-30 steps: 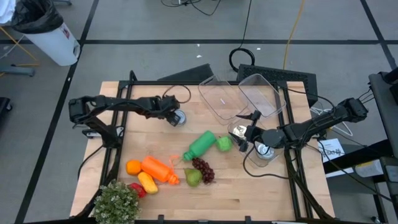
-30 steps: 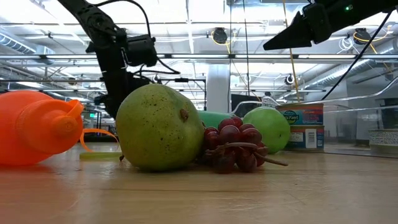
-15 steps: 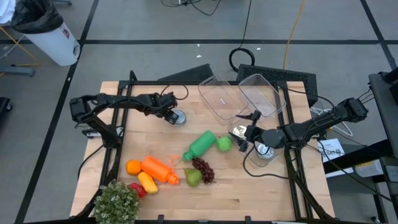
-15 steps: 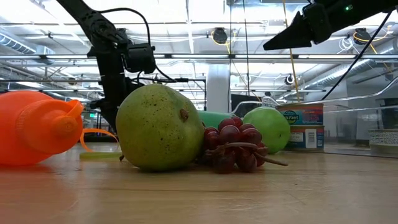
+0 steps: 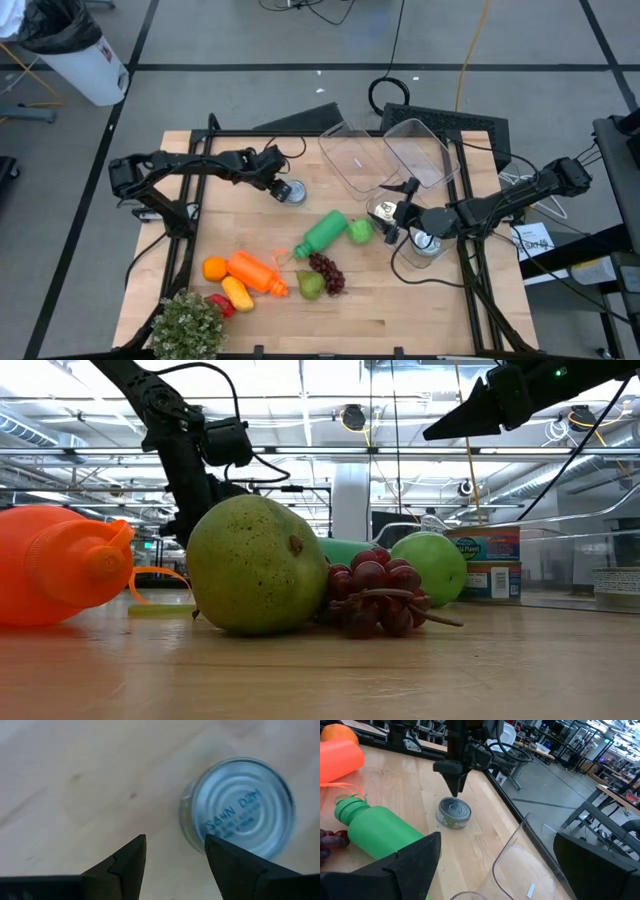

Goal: Pick & Place Food Item
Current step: Put the green tuna can into the bottom transparent bin

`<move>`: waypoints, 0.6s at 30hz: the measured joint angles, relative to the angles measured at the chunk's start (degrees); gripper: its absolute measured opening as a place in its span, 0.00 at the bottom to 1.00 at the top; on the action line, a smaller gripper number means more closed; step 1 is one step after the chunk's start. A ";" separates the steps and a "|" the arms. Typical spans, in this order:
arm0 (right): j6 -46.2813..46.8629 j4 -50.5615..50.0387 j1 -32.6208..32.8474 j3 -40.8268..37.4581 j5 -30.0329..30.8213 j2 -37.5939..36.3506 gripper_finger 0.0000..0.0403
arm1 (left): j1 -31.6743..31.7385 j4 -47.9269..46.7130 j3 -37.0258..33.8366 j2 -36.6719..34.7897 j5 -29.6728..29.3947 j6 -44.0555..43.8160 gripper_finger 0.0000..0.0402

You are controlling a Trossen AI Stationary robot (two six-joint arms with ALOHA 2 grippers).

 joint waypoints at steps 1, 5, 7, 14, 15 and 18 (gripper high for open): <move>0.02 -0.02 0.00 0.00 0.00 0.00 0.91 | 0.02 0.05 0.00 0.00 -0.01 0.16 0.53; 0.00 0.00 0.00 0.00 0.00 0.01 0.91 | 0.11 0.10 0.00 0.00 -1.00 0.12 0.53; 0.00 0.00 0.00 0.00 0.00 0.02 0.91 | 0.10 0.39 0.00 0.00 -0.92 0.11 0.53; 0.00 -0.02 0.00 0.00 0.00 0.01 0.91 | 0.13 1.61 0.00 0.00 1.02 0.20 0.53; 0.01 -0.01 0.00 0.00 0.00 0.01 0.91 | 0.10 1.61 0.00 0.00 1.13 0.21 0.53; 0.00 -0.02 0.00 0.00 0.00 0.00 0.91 | -0.06 1.85 0.02 0.61 1.06 0.15 0.53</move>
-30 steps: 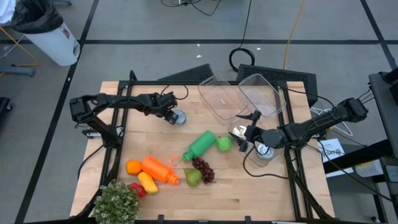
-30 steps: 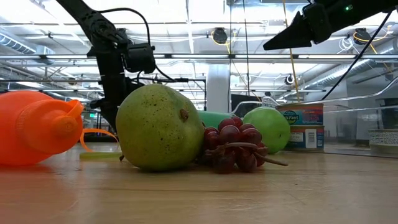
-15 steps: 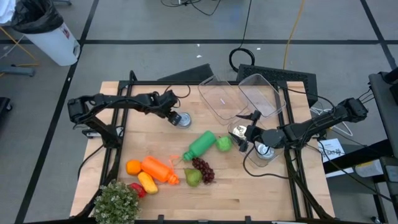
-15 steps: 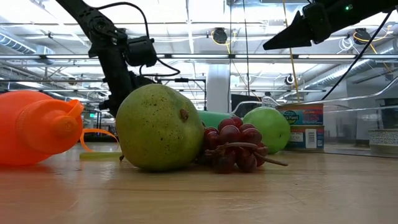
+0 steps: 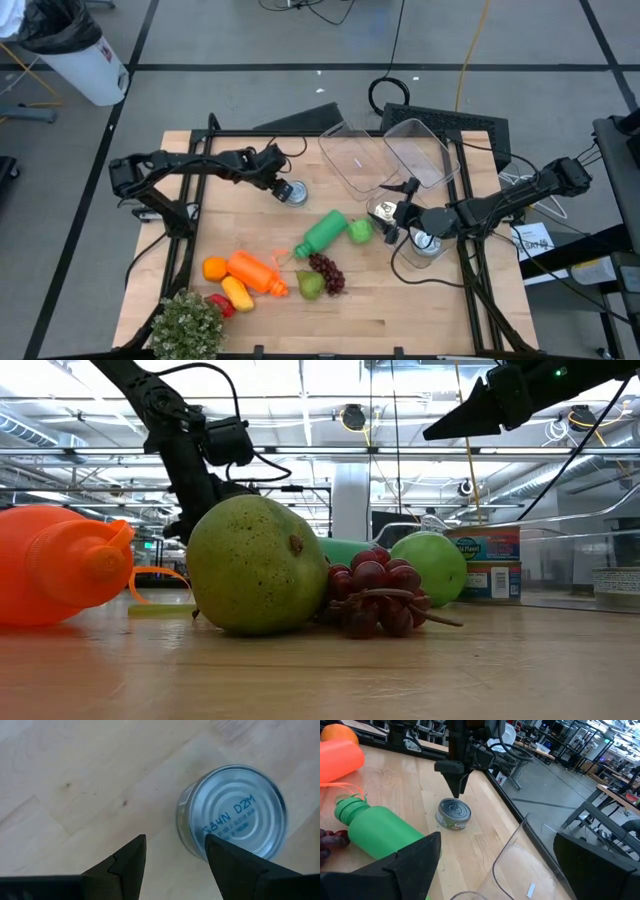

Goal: Pick & Place Food Item
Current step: Put the green tuna can into the bottom transparent bin

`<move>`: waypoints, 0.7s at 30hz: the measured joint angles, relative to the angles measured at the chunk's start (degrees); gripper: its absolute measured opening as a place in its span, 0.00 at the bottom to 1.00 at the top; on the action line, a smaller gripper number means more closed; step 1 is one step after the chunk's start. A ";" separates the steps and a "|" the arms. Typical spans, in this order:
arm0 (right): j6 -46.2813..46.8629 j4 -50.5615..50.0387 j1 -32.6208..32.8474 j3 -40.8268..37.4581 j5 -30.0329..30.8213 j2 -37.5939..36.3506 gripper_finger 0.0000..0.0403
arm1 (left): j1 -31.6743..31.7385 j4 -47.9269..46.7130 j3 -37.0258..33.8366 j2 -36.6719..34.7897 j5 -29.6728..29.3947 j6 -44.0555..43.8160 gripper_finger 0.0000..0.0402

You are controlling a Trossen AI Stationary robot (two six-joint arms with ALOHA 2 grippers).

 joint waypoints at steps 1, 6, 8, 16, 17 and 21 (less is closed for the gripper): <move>0.00 0.00 0.00 0.00 0.00 0.00 0.91 | -0.09 -0.11 0.00 0.18 -0.23 -0.05 0.53; 0.00 -0.02 0.01 0.00 0.00 0.01 0.91 | -0.25 -1.19 0.00 0.16 -3.09 -0.51 0.53; 0.00 0.00 0.02 0.00 0.00 0.00 0.91 | -0.25 -1.62 -0.01 0.16 -4.12 -0.62 0.53; 0.00 -0.01 0.02 0.00 0.00 0.01 0.91 | -0.51 0.77 -0.02 0.03 -1.63 -0.96 0.53; 0.00 -0.01 0.02 0.00 0.00 0.00 0.91 | -0.52 0.96 -0.02 0.03 -0.80 -0.61 0.53; 0.00 0.00 0.02 0.00 0.00 0.00 0.91 | -1.01 0.44 -0.02 0.16 -1.65 -0.70 0.53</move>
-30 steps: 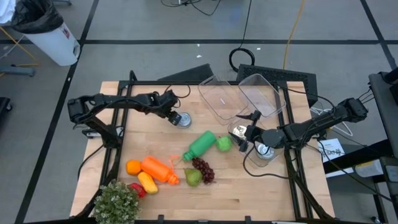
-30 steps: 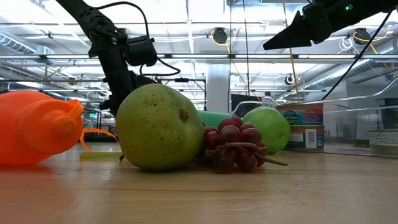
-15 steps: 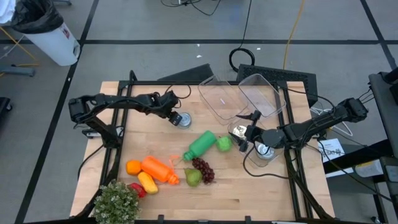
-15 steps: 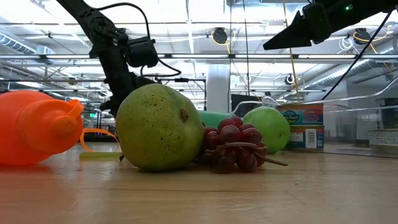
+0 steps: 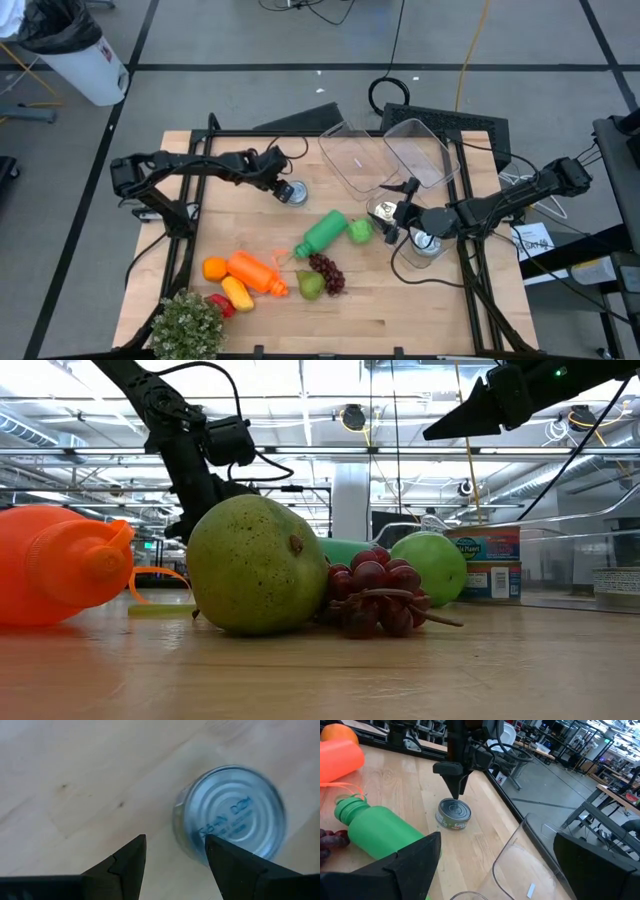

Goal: Pick & Place Food Item
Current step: Put the green tuna can into the bottom transparent bin

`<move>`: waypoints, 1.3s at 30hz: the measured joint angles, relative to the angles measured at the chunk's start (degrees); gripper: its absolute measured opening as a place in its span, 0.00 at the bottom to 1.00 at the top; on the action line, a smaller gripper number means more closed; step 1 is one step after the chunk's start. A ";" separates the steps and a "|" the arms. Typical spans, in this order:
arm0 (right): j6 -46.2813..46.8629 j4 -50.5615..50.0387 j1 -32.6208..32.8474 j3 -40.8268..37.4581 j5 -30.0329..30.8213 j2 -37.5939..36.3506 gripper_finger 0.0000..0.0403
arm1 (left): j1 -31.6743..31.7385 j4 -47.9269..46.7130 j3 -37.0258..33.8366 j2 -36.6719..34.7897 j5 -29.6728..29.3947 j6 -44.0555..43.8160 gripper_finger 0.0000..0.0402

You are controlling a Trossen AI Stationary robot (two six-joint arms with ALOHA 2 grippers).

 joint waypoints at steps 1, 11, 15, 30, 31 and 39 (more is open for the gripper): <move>0.00 0.00 0.00 0.00 0.00 0.00 0.91 | -0.04 -0.65 0.00 0.00 -0.55 -0.07 0.53; 0.00 0.00 0.00 0.00 0.00 0.00 0.91 | 0.00 -1.54 0.00 2.73 -3.33 -0.89 0.53; 0.00 0.00 0.00 0.00 0.00 0.00 0.91 | 0.00 -0.48 -0.02 2.24 -3.43 -1.47 0.53; 0.13 0.00 -0.02 0.00 0.00 0.00 0.91 | -0.04 2.22 -0.02 0.98 0.97 -1.22 0.53; 0.11 0.00 -0.02 0.00 0.00 0.00 0.91 | -0.04 2.35 -0.02 0.98 1.04 -1.21 0.53; 0.02 0.00 -0.02 0.00 0.00 0.00 0.91 | -0.15 3.34 -0.02 0.98 3.02 -1.20 0.53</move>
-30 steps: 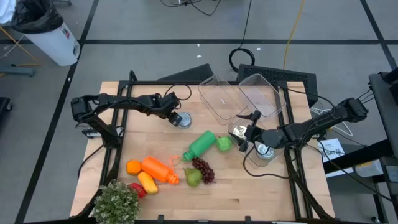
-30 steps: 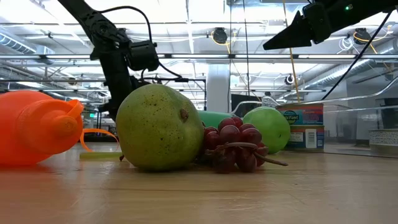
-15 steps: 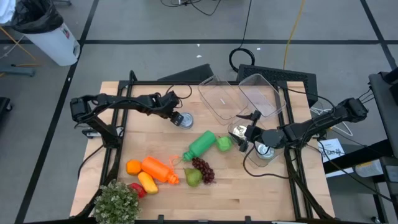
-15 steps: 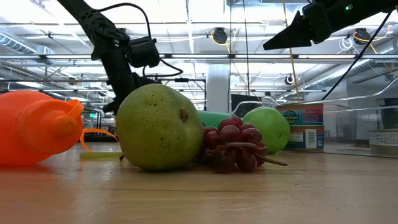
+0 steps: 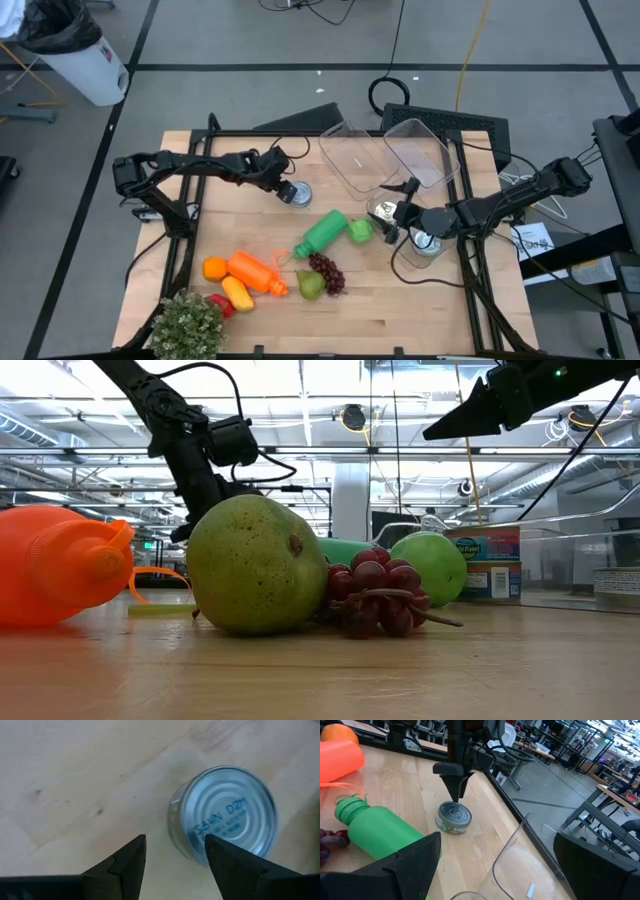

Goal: Pick & Place Food Item
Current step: Put the green tuna can into the bottom transparent bin

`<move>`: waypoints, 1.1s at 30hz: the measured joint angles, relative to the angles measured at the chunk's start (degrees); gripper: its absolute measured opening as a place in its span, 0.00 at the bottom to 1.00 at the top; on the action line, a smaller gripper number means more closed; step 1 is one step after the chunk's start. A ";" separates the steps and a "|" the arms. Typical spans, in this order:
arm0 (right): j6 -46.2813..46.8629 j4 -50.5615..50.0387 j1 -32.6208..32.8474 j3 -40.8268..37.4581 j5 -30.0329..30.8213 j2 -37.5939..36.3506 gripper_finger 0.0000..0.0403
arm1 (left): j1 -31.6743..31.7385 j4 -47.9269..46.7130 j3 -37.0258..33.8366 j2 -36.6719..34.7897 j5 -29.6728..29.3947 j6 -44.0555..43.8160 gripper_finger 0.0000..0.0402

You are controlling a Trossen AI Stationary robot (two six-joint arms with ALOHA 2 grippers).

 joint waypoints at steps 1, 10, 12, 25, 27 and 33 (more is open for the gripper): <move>0.00 0.02 0.00 0.00 0.00 0.00 0.91 | 0.00 -0.33 0.00 0.01 -0.50 0.01 0.53; 0.00 0.02 0.00 0.00 0.00 0.00 0.91 | -0.26 -1.43 0.22 2.33 -4.85 -0.33 0.53; 0.00 0.00 0.01 0.00 0.00 0.01 0.91 | -0.26 -1.93 0.32 3.11 -6.05 -0.54 0.53; 0.12 0.01 0.01 0.00 0.00 0.02 0.91 | -0.26 -2.71 0.72 7.78 -7.06 -4.17 0.53; 0.13 0.00 0.00 0.00 0.00 0.02 0.91 | -0.26 -2.89 0.72 7.78 -7.03 -4.54 0.50; 0.15 0.00 0.02 0.00 0.00 0.02 0.91 | -0.33 -3.69 0.72 7.78 -9.00 -5.44 0.33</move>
